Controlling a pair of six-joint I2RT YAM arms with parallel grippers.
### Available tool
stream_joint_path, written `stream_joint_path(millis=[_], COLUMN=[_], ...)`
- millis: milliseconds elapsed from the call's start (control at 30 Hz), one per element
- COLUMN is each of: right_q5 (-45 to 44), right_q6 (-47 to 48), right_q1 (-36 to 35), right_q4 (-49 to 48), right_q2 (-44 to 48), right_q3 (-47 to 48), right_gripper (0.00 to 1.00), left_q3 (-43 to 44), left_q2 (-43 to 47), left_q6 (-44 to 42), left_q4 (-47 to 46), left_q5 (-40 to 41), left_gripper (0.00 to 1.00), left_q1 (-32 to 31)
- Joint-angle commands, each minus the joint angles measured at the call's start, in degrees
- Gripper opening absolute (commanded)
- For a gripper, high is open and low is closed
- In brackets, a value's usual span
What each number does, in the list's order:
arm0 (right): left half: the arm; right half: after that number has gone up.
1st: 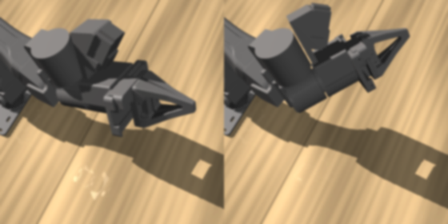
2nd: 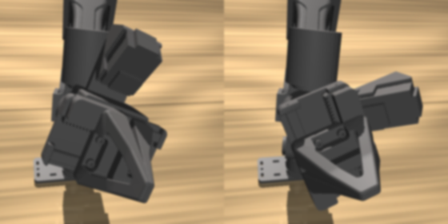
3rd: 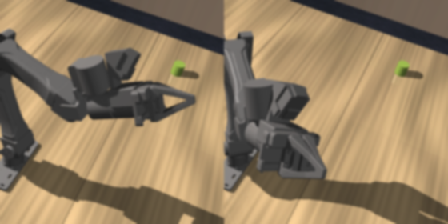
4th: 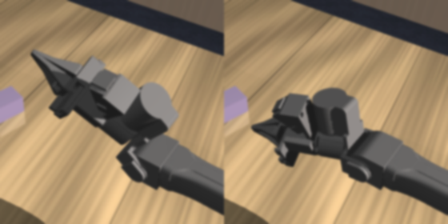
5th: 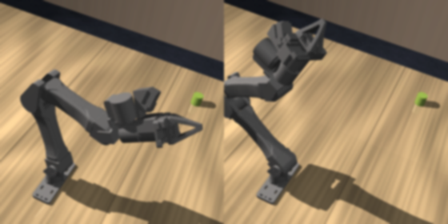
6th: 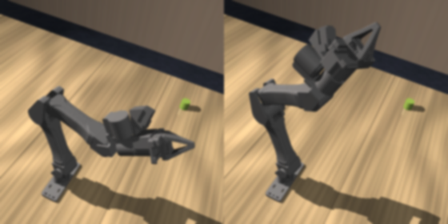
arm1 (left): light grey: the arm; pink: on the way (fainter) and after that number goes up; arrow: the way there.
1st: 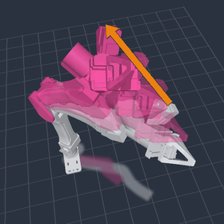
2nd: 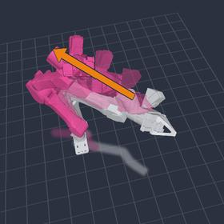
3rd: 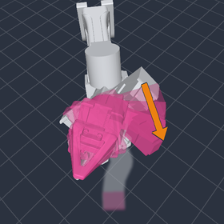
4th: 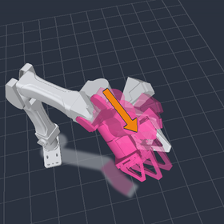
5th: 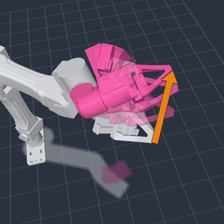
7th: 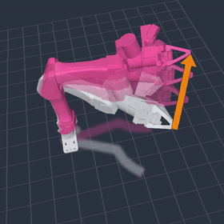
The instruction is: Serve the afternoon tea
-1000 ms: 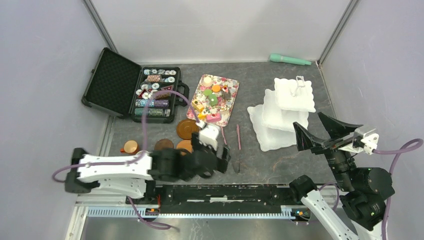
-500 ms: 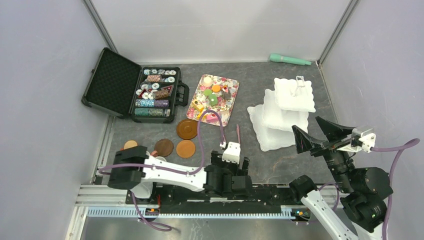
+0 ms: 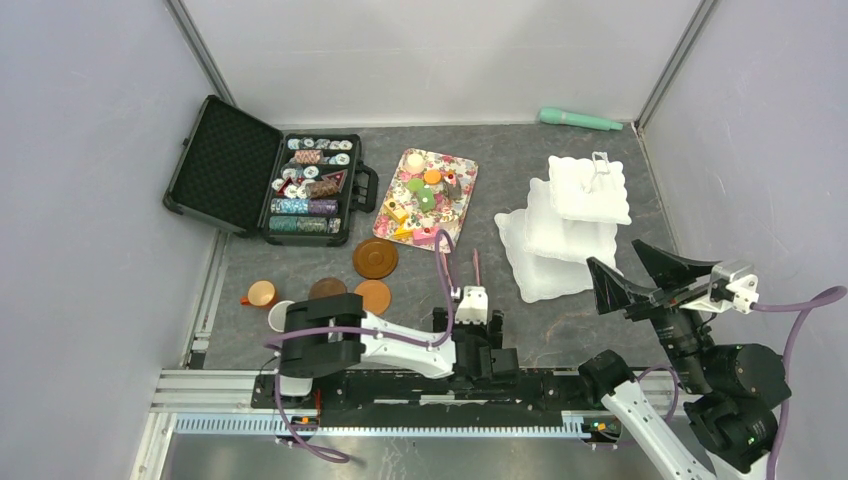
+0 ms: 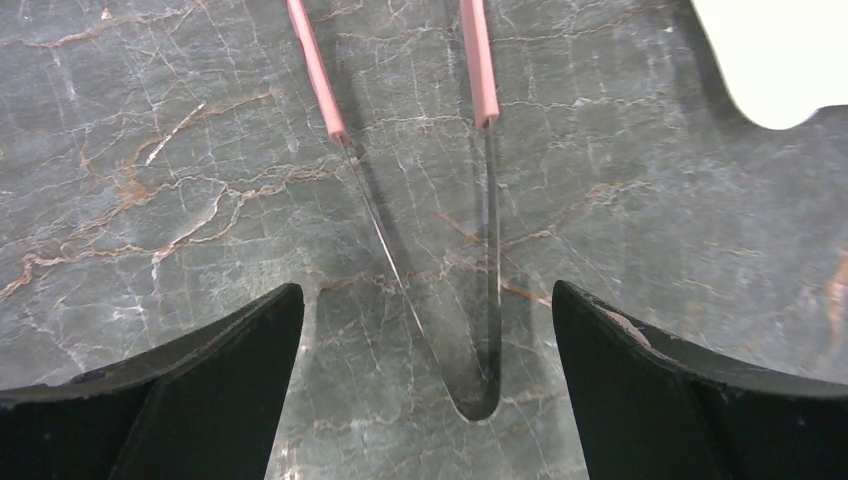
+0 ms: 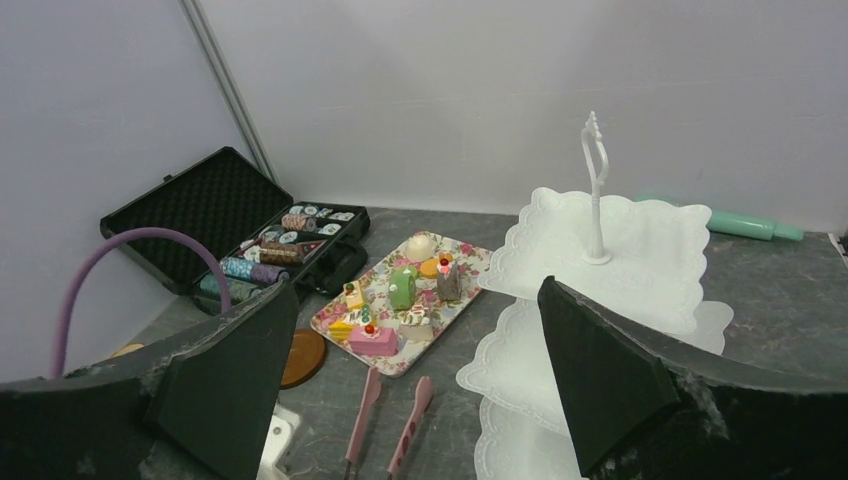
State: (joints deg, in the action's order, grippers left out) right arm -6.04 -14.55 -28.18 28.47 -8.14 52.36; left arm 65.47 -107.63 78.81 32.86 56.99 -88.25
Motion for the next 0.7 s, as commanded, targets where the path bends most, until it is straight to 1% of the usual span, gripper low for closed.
stream_joint_path(millis=[0, 133, 200, 267, 433, 533, 667], right_q5=[0.1, 0.0, -0.1, -0.1, -0.6, -1.3, -1.5], right_q6=[-0.9, -1.0, -1.3, -1.5, -1.4, -1.3, -1.4], right_q1=[-0.2, -0.2, -0.2, -0.2, -0.3, -0.2, -0.2], right_q4=[0.2, -0.2, -0.5, -0.8, -0.7, -0.4, -0.8], right_q2=[1.4, 1.8, 2.0, 2.1, 2.1, 2.4, 2.6], right_q3=[0.2, -0.8, -1.4, -1.7, -1.8, -1.9, -2.5], right_gripper=[0.98, 0.98, 0.98, 0.98, 0.98, 0.98, 0.98], left_q3=[2.4, 0.3, -0.9, -1.5, -0.7, 1.2, 1.0], left_q2=[-3.3, -4.8, -5.0, -5.5, -7.5, -8.8, -8.5], left_q6=[1.6, -3.4, -7.7, -9.4, -10.2, -9.7, -9.2], left_q4=[-1.6, -8.0, -13.7, -16.0, -16.5, -14.1, -13.2], left_q5=[4.5, 4.3, 2.7, 1.4, 0.5, 0.5, 0.9], left_gripper=[1.00, 1.00, 0.98, 0.95, 0.89, 0.85, 0.76], left_q1=[1.3, 3.0, 4.1, 5.3, 7.4, 7.5, 7.5])
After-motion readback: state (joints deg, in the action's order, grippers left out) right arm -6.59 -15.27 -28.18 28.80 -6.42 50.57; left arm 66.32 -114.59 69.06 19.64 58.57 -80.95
